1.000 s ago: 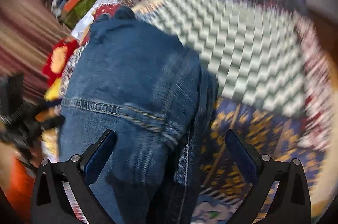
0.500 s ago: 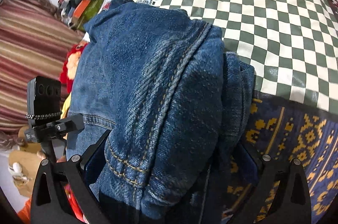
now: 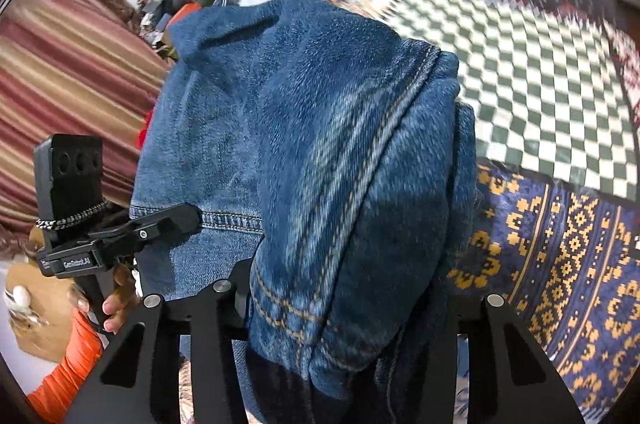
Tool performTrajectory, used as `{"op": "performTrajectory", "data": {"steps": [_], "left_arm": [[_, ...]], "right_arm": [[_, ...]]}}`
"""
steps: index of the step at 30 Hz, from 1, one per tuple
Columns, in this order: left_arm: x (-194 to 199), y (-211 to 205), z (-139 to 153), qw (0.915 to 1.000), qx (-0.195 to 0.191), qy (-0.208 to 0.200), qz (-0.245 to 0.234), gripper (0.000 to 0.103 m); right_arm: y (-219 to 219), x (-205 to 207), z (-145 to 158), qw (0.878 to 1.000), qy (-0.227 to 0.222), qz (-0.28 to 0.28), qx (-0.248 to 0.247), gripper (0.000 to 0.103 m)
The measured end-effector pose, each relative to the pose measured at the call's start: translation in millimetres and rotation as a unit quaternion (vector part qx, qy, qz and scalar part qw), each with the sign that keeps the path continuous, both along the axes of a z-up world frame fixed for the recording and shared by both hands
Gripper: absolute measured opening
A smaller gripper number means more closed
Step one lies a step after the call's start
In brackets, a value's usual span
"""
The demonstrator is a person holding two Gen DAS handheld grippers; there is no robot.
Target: Fold large clothes
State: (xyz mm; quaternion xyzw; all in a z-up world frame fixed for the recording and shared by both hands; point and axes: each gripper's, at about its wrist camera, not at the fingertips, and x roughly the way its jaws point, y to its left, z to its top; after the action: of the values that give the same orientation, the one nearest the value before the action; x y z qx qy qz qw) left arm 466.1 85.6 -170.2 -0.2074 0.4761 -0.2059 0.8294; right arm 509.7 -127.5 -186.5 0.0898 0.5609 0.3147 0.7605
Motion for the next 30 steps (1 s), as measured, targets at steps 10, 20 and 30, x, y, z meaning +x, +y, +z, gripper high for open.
{"op": "performTrajectory", "data": {"steps": [10,20,30], "left_arm": [[-60,57,76,0.9959,0.018,-0.083,0.031,0.059],[-101,135,71,0.9945,0.018,-0.078,0.068,0.059],[-101,189,-28,0.9943,-0.032,0.019,0.100,0.059]], "right_arm": [[68,-41,89,0.995,-0.094,0.034,0.002,0.045],[138,-71,90,0.993,-0.092,0.067,-0.005,0.045],[199,-73,13,0.996,-0.016,0.083,-0.043,0.045]]}}
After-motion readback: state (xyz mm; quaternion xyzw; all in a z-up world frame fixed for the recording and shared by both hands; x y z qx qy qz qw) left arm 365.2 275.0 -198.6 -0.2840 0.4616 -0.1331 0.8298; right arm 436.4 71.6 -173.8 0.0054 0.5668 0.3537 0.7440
